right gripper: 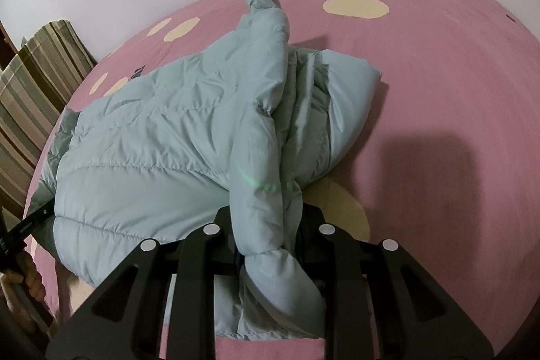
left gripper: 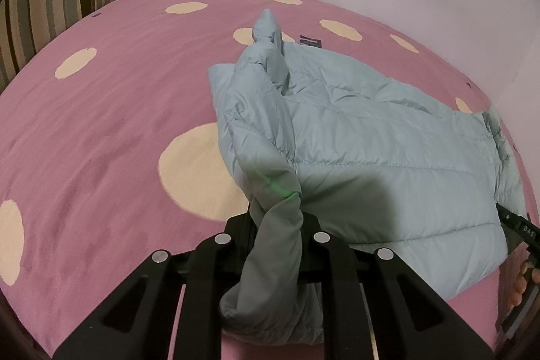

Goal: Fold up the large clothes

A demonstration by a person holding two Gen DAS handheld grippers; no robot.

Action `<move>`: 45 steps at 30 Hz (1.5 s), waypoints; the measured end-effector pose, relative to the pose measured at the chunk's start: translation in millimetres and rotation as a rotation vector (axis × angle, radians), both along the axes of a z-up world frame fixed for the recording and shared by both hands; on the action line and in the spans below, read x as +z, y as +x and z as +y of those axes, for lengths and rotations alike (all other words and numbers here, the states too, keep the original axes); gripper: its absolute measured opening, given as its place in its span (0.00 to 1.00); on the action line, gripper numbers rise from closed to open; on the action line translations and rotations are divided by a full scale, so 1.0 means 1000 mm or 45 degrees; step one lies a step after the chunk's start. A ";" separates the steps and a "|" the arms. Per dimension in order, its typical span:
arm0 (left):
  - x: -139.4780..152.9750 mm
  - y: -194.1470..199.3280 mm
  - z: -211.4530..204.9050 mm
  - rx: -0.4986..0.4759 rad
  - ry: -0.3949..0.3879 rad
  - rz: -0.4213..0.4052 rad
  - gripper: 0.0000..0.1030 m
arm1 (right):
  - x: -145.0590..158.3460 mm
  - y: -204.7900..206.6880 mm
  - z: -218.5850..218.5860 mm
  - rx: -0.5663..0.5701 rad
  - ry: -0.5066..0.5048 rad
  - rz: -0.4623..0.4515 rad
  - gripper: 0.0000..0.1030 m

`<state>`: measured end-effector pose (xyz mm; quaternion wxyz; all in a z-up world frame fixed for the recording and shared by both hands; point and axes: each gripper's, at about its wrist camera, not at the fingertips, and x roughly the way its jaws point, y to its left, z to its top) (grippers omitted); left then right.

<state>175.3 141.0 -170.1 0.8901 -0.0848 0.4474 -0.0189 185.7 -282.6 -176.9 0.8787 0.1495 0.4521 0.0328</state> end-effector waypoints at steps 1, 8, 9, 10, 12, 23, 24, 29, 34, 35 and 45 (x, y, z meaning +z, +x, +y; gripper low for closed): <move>0.000 -0.003 0.000 0.001 0.000 0.000 0.14 | 0.000 -0.002 0.001 0.000 0.003 0.001 0.21; -0.005 -0.017 0.004 -0.004 -0.008 0.008 0.15 | -0.001 -0.005 0.002 0.011 0.001 0.007 0.23; -0.006 -0.017 0.004 -0.004 -0.016 0.010 0.16 | 0.000 -0.003 0.001 0.010 -0.007 0.008 0.26; -0.006 -0.015 0.006 -0.005 -0.027 0.013 0.18 | 0.001 -0.002 0.000 0.003 -0.017 0.007 0.30; -0.005 -0.016 0.010 -0.006 -0.048 0.021 0.21 | 0.004 0.001 0.000 -0.010 -0.028 0.006 0.36; 0.018 -0.025 0.027 0.041 -0.131 -0.015 0.57 | 0.052 -0.022 -0.006 -0.156 -0.139 -0.125 0.53; 0.019 -0.025 0.030 0.051 -0.148 -0.015 0.57 | 0.059 -0.023 -0.004 -0.157 -0.145 -0.151 0.53; 0.021 -0.023 0.029 0.051 -0.147 -0.010 0.57 | 0.071 -0.017 0.034 -0.010 -0.120 -0.176 0.34; 0.021 -0.013 0.027 0.031 -0.087 0.022 0.57 | 0.057 0.003 0.089 0.147 -0.117 -0.123 0.28; 0.020 -0.011 0.028 0.030 -0.079 0.030 0.57 | 0.055 0.008 0.101 0.177 -0.116 -0.115 0.28; 0.018 0.008 0.036 0.028 -0.032 0.060 0.63 | 0.040 0.043 0.165 0.273 -0.166 -0.085 0.28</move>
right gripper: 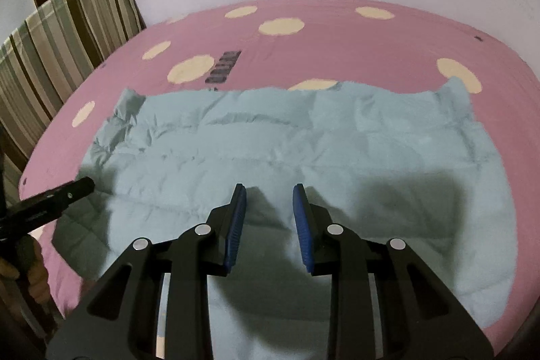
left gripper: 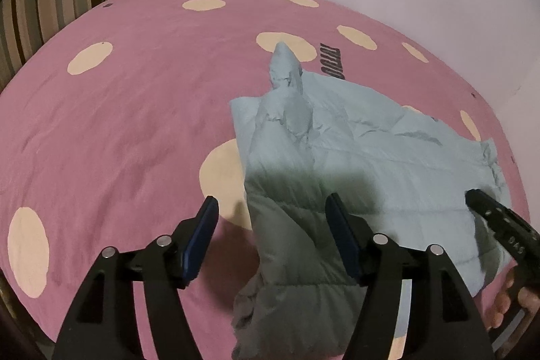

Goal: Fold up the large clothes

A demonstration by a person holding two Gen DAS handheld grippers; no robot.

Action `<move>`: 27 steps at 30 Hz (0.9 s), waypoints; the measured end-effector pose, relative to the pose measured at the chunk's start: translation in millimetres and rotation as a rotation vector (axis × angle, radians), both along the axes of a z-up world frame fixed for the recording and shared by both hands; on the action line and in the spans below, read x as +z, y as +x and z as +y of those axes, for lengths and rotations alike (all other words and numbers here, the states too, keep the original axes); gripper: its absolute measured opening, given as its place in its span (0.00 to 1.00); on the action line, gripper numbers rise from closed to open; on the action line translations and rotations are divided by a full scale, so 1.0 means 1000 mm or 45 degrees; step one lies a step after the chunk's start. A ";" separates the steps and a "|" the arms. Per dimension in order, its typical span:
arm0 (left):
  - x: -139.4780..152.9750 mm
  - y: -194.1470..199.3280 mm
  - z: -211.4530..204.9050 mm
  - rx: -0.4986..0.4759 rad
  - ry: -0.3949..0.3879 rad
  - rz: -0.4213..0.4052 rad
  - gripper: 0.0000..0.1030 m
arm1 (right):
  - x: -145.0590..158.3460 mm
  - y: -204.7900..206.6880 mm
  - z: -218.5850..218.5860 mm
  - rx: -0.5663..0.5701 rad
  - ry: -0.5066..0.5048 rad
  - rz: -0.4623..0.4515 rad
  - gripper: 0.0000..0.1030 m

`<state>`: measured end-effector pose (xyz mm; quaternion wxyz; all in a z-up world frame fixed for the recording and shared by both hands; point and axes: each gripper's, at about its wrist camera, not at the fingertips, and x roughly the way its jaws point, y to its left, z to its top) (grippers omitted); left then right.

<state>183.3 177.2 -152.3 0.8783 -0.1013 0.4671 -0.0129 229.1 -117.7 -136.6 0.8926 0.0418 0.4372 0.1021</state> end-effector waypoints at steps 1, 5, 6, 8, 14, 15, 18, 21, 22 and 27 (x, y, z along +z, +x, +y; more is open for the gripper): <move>-0.003 0.003 0.001 -0.001 0.005 0.010 0.63 | -0.004 0.002 0.003 0.000 -0.010 0.013 0.28; -0.011 0.012 0.003 -0.006 0.003 0.041 0.63 | -0.026 0.007 0.011 -0.006 -0.064 0.071 0.28; -0.013 0.014 0.003 -0.011 -0.004 0.048 0.63 | -0.031 0.007 0.012 -0.007 -0.074 0.076 0.28; -0.016 0.019 0.003 -0.018 -0.015 0.061 0.64 | -0.039 0.007 0.014 -0.011 -0.099 0.080 0.28; -0.022 0.027 -0.001 -0.040 0.000 0.082 0.66 | -0.048 0.006 0.019 -0.017 -0.134 0.068 0.28; -0.024 0.028 -0.001 -0.042 -0.003 0.088 0.67 | -0.048 0.006 0.019 -0.017 -0.135 0.065 0.28; -0.030 0.031 0.000 -0.042 -0.022 0.106 0.69 | -0.049 0.006 0.018 -0.017 -0.136 0.061 0.28; -0.037 0.033 0.002 -0.037 -0.058 0.129 0.71 | -0.049 0.006 0.019 -0.018 -0.141 0.058 0.28; -0.039 0.034 0.003 -0.038 -0.065 0.134 0.71 | -0.050 0.006 0.020 -0.019 -0.142 0.058 0.28; -0.041 0.036 -0.005 -0.094 -0.046 0.119 0.57 | -0.050 0.007 0.021 -0.023 -0.154 0.051 0.28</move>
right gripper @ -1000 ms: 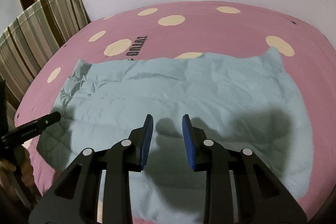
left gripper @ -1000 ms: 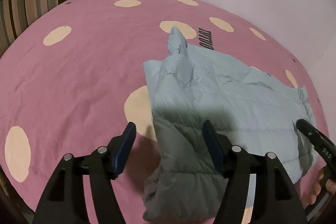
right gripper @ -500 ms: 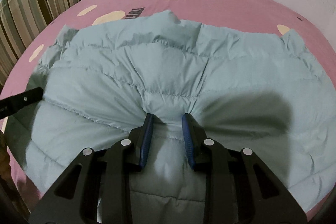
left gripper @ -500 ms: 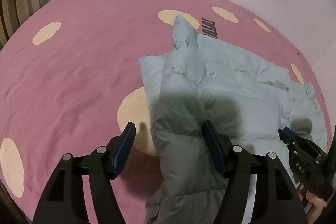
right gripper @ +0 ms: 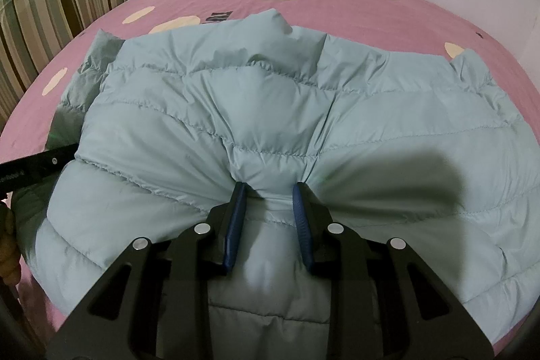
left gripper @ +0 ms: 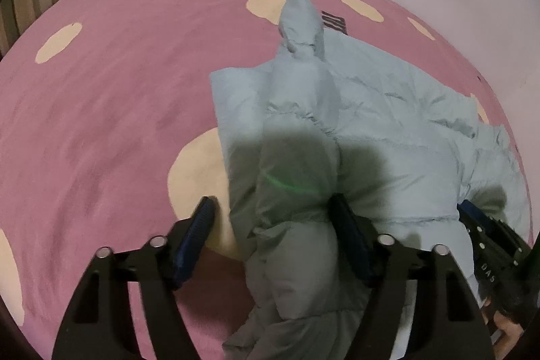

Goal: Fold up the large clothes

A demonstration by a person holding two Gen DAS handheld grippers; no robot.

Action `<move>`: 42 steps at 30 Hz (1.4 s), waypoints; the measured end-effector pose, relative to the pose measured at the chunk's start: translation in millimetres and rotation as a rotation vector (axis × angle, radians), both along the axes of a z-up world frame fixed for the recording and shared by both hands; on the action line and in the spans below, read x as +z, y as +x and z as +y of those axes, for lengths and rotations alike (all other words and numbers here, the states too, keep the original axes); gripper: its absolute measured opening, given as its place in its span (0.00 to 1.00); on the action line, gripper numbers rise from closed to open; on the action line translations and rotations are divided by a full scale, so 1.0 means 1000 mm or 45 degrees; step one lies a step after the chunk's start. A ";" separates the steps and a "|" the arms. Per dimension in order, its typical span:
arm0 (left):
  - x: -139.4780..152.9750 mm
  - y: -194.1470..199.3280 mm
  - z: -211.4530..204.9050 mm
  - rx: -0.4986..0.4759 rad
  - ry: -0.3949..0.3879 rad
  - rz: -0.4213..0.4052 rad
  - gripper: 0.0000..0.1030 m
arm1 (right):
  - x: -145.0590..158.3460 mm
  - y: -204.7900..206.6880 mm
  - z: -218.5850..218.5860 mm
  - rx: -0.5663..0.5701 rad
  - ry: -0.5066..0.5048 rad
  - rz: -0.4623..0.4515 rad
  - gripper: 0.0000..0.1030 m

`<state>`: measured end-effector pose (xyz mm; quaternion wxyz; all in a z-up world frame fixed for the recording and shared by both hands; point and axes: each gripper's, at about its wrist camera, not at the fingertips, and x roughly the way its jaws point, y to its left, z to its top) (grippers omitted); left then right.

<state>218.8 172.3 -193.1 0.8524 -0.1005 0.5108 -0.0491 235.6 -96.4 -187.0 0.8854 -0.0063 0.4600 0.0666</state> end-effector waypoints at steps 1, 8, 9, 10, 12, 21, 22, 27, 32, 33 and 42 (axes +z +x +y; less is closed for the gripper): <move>0.000 0.001 -0.002 -0.019 -0.014 0.001 0.48 | 0.000 0.000 0.001 -0.002 -0.002 -0.001 0.28; 0.010 0.001 -0.021 -0.073 0.040 -0.035 0.18 | 0.000 -0.001 0.002 -0.005 -0.010 -0.007 0.28; 0.012 0.000 -0.023 -0.072 0.048 -0.042 0.16 | 0.000 -0.001 0.002 -0.005 -0.013 -0.008 0.28; 0.013 0.000 -0.023 -0.067 0.048 -0.045 0.15 | 0.000 -0.001 0.002 -0.005 -0.015 -0.008 0.28; 0.015 -0.001 -0.023 -0.057 0.044 -0.048 0.14 | 0.000 -0.001 0.003 -0.005 -0.021 -0.012 0.28; 0.021 -0.004 -0.026 -0.048 0.076 -0.067 0.12 | -0.001 -0.002 0.005 -0.007 -0.043 -0.023 0.28; 0.021 -0.004 -0.027 -0.047 0.079 -0.068 0.12 | 0.000 -0.002 0.005 -0.007 -0.043 -0.023 0.28; 0.021 -0.006 -0.027 -0.038 0.090 -0.076 0.12 | 0.000 -0.003 0.006 -0.010 -0.046 -0.025 0.28; 0.022 -0.007 -0.028 -0.034 0.102 -0.089 0.12 | -0.001 -0.004 0.007 -0.010 -0.047 -0.026 0.28; 0.022 -0.008 -0.028 -0.034 0.104 -0.092 0.12 | -0.001 -0.004 0.007 -0.010 -0.048 -0.026 0.28; 0.023 -0.010 -0.028 -0.032 0.116 -0.107 0.11 | -0.001 -0.003 0.007 -0.013 -0.054 -0.029 0.28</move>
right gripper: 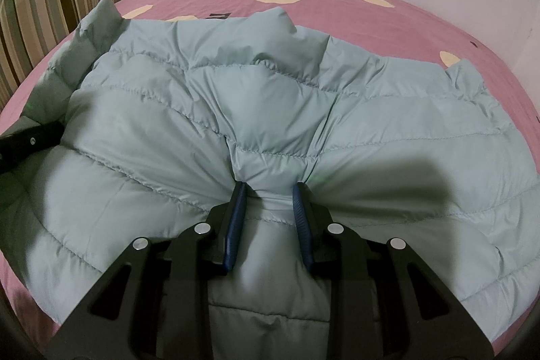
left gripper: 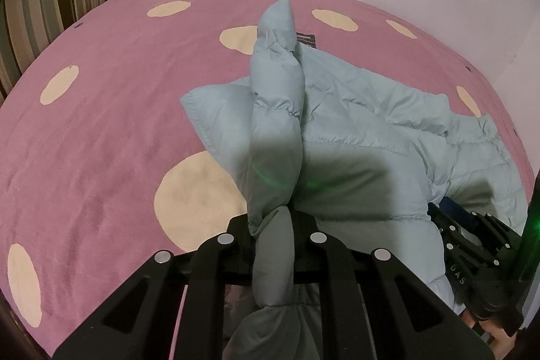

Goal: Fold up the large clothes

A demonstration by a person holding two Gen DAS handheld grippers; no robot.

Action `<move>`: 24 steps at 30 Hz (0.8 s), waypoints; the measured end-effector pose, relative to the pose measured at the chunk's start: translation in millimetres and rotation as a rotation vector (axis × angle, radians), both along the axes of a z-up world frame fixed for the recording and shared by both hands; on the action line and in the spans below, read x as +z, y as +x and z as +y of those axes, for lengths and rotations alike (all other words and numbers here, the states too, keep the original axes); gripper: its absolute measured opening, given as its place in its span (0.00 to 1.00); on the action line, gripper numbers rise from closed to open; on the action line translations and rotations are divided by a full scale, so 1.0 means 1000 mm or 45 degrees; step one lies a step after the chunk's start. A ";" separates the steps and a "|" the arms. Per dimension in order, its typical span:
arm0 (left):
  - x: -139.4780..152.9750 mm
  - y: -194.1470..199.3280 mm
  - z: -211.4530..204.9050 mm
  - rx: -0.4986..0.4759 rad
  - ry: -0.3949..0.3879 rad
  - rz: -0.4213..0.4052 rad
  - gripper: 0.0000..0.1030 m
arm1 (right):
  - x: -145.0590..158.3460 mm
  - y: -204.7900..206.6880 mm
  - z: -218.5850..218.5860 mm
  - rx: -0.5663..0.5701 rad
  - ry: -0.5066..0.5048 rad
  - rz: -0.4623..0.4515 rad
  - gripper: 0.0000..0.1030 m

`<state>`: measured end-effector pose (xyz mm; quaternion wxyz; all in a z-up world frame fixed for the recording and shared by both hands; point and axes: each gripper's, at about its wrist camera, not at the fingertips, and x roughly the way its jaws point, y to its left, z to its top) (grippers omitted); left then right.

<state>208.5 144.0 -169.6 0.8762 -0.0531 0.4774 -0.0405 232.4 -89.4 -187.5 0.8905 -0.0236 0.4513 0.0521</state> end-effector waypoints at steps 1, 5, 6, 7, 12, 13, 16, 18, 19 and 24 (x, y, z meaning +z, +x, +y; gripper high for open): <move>0.000 0.000 0.000 0.000 0.001 0.000 0.11 | 0.000 0.000 0.000 0.001 0.000 0.000 0.28; 0.001 -0.001 -0.002 0.004 0.008 -0.005 0.11 | 0.000 0.000 0.001 -0.002 -0.004 0.000 0.28; 0.001 -0.001 -0.002 0.003 0.012 -0.007 0.11 | 0.000 0.000 0.001 -0.002 -0.004 -0.001 0.28; 0.002 -0.002 -0.003 0.003 0.015 -0.009 0.11 | -0.001 0.000 0.001 -0.002 -0.004 -0.001 0.28; 0.002 -0.002 -0.003 0.007 0.017 -0.012 0.11 | -0.001 0.000 0.000 -0.003 -0.006 -0.001 0.28; 0.002 -0.002 -0.003 0.008 0.018 -0.013 0.11 | 0.000 -0.001 0.001 -0.004 -0.007 -0.002 0.28; 0.002 -0.002 -0.003 0.010 0.020 -0.013 0.11 | 0.003 -0.001 0.000 -0.006 -0.003 -0.004 0.28; 0.002 -0.002 -0.003 0.011 0.021 -0.016 0.11 | 0.006 -0.001 -0.001 -0.010 0.003 -0.007 0.28; 0.003 -0.002 -0.004 0.013 0.022 -0.017 0.11 | 0.007 -0.002 -0.001 -0.012 0.004 -0.007 0.29; 0.003 -0.004 -0.004 0.013 0.036 -0.030 0.11 | 0.012 -0.003 -0.004 -0.011 0.002 -0.010 0.32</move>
